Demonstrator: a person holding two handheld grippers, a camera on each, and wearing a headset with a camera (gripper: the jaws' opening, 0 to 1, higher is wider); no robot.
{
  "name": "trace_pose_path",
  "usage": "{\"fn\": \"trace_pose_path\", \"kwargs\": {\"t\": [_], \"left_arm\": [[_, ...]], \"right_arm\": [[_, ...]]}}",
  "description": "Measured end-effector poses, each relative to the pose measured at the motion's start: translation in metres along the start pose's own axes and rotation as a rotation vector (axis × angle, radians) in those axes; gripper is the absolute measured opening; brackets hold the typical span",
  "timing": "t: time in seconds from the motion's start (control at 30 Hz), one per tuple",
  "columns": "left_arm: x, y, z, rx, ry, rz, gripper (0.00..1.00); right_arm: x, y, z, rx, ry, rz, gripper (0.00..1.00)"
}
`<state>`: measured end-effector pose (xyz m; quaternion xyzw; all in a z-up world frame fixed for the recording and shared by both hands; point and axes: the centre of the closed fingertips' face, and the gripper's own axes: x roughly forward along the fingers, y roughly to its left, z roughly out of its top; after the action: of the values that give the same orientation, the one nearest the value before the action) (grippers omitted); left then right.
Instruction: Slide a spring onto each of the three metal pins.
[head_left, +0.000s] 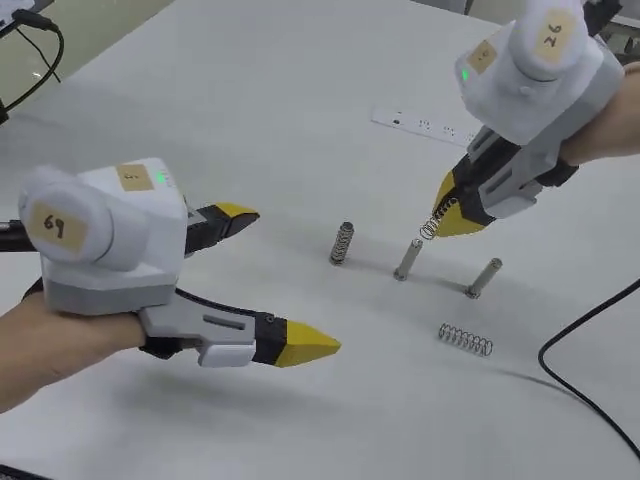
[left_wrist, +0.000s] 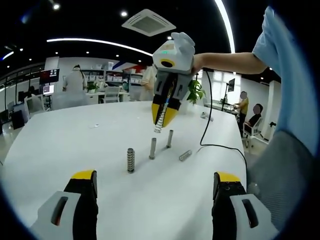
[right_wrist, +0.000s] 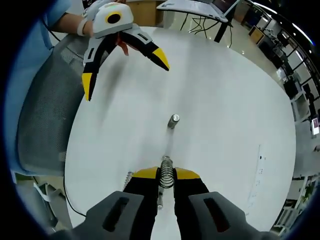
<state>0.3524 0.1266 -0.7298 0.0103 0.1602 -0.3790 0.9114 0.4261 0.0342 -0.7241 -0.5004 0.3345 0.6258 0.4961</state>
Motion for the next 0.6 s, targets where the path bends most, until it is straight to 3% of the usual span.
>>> {"fn": "trace_pose_path", "kwargs": {"t": [0.6], "left_arm": [[0.001, 0.0, -0.004, -0.007, 0.007, -0.003, 0.93]], "right_arm": [[0.013, 0.001, -0.002, -0.027, 0.032, 0.035, 0.08]]}}
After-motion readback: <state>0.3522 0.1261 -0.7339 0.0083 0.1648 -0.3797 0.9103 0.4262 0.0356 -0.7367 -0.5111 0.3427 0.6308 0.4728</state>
